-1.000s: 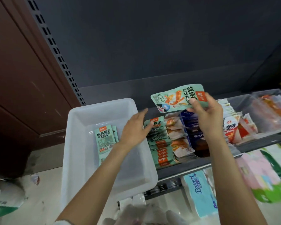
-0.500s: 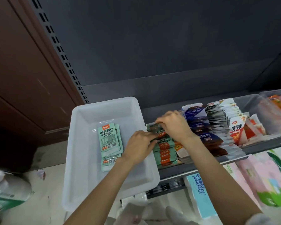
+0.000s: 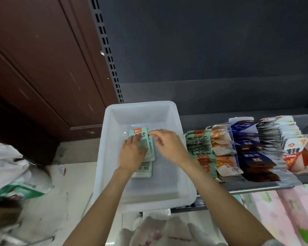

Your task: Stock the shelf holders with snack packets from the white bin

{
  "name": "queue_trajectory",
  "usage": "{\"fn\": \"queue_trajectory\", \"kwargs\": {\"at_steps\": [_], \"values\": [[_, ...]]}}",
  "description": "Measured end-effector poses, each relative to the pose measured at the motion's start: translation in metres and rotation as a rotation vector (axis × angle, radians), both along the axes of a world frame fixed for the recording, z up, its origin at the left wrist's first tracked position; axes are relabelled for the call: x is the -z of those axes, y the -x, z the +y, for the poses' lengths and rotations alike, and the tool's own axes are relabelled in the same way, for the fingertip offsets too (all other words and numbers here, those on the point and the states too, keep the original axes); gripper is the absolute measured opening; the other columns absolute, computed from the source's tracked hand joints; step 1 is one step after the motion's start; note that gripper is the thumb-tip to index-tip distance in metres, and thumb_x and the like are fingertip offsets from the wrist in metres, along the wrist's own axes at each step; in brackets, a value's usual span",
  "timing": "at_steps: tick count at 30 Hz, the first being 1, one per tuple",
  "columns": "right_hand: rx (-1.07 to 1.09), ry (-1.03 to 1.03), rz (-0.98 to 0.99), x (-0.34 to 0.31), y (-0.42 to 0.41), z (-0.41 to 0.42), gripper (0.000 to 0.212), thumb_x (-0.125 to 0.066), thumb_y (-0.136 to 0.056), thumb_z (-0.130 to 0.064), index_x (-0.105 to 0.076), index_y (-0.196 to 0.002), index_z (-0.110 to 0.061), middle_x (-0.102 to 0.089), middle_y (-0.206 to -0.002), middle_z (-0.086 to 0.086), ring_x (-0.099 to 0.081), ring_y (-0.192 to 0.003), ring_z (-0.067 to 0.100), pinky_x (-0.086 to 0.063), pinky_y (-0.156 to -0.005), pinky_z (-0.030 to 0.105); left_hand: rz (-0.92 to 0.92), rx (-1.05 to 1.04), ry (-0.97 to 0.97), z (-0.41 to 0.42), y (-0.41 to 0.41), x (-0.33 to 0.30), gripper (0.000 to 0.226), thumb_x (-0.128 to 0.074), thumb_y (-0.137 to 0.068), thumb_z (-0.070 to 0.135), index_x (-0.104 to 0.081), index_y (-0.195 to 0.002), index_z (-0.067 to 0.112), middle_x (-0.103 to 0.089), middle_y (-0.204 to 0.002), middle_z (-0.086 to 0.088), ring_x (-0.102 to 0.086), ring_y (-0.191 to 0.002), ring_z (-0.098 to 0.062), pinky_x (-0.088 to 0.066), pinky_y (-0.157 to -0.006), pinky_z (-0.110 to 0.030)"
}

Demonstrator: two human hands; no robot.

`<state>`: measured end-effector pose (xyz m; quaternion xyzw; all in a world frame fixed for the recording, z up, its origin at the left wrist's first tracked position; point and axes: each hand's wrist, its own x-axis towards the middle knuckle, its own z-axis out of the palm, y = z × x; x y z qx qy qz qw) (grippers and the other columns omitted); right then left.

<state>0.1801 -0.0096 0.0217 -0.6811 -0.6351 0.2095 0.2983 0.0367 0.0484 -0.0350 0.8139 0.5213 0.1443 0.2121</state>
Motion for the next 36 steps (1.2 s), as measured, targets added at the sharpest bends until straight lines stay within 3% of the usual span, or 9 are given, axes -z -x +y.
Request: {"fn": "queue_trajectory", "kwargs": {"at_steps": [4, 10, 13, 19, 22, 26, 30, 33, 36], "values": [[0.066, 0.417, -0.006, 0.046, 0.025, 0.036, 0.049, -0.045, -0.089, 0.000, -0.042, -0.138, -0.004, -0.054, -0.133, 0.014, -0.052, -0.119, 0.029, -0.041, -0.098, 0.032, 0.125, -0.014, 0.253, 0.013, 0.004, 0.015, 0.062, -0.055, -0.091, 0.030, -0.028, -0.143, 0.009, -0.045, -0.134, -0.015, -0.041, -0.120, -0.032, -0.033, -0.099, -0.037], [0.204, 0.392, 0.047, 0.075, 0.036, 0.042, 0.040, -0.048, -0.082, 0.004, -0.056, -0.121, -0.003, -0.062, -0.122, 0.013, -0.057, -0.111, 0.029, -0.046, -0.093, 0.032, 0.115, -0.031, 0.352, 0.017, 0.002, 0.021, 0.080, -0.062, -0.085, 0.039, -0.021, -0.147, 0.009, -0.039, -0.138, -0.013, -0.036, -0.125, -0.031, -0.032, -0.102, -0.036], [0.257, 0.398, 0.239, 0.071, 0.032, 0.033, 0.042, -0.042, -0.087, 0.005, -0.057, -0.125, -0.004, -0.063, -0.123, 0.009, -0.058, -0.114, 0.023, -0.041, -0.087, 0.015, 0.130, -0.033, 0.332, 0.017, 0.006, 0.021, 0.086, -0.065, -0.080, 0.049, -0.024, -0.146, 0.010, -0.042, -0.135, -0.010, -0.041, -0.124, -0.029, -0.036, -0.099, -0.037], [0.199, 0.288, 0.394, 0.062, 0.018, 0.012, 0.041, -0.043, -0.091, 0.006, -0.052, -0.128, -0.006, -0.061, -0.125, 0.009, -0.056, -0.116, 0.020, -0.039, -0.094, 0.017, 0.296, -0.011, 0.153, 0.012, 0.007, 0.011, 0.033, -0.052, -0.088, 0.030, -0.056, -0.117, 0.014, -0.064, -0.111, -0.011, -0.060, -0.100, -0.032, -0.046, -0.079, -0.036], [0.220, 0.285, 0.428, 0.049, 0.008, 0.006, 0.041, -0.048, -0.092, 0.002, -0.047, -0.132, -0.006, -0.056, -0.129, 0.013, -0.054, -0.116, 0.023, -0.039, -0.094, 0.021, 0.373, 0.012, -0.028, 0.011, 0.015, 0.000, 0.029, -0.043, -0.094, 0.020, -0.060, -0.117, 0.017, -0.068, -0.099, -0.014, -0.063, -0.090, -0.034, -0.046, -0.074, -0.037], [0.256, 0.120, 0.413, 0.022, -0.005, -0.003, 0.058, -0.064, -0.087, -0.008, -0.039, -0.139, -0.011, -0.051, -0.132, 0.008, -0.050, -0.118, 0.020, -0.042, -0.099, 0.029, -0.097, -0.013, -0.052, 0.013, 0.032, -0.028, 0.021, -0.051, -0.093, 0.015, -0.066, -0.108, 0.019, -0.072, -0.089, -0.006, -0.068, -0.078, -0.027, -0.052, -0.065, -0.035], [0.189, 0.039, 0.510, -0.024, -0.026, -0.020, 0.055, -0.074, -0.080, -0.020, -0.049, -0.129, -0.022, -0.058, -0.117, -0.015, -0.054, -0.109, -0.001, -0.046, -0.089, 0.017, -0.555, 0.221, 0.302, 0.007, 0.033, -0.075, 0.023, -0.054, -0.093, 0.007, -0.064, -0.090, 0.027, -0.070, -0.085, 0.015, -0.064, -0.079, -0.001, -0.049, -0.065, -0.017], [0.158, -0.005, 0.472, -0.054, -0.044, -0.040, 0.015, -0.069, -0.084, -0.015, -0.065, -0.098, -0.017, -0.069, -0.095, -0.011, -0.065, -0.080, 0.000, -0.051, -0.058, 0.017, -0.603, 0.301, 0.380, 0.003, 0.017, -0.096, 0.021, -0.055, -0.093, 0.008, -0.064, -0.091, 0.026, -0.070, -0.089, 0.011, -0.065, -0.082, -0.002, -0.050, -0.066, -0.016], [0.302, -0.093, 0.413, -0.070, -0.067, -0.065, 0.010, -0.064, -0.088, -0.016, -0.065, -0.098, -0.013, -0.068, -0.095, -0.006, -0.064, -0.067, 0.000, -0.051, -0.050, 0.019, -0.645, 0.258, 0.248, -0.003, -0.012, -0.099, 0.015, -0.061, -0.090, 0.013, -0.066, -0.096, 0.026, -0.070, -0.090, 0.007, -0.064, -0.083, -0.004, -0.051, -0.072, -0.019]]}}
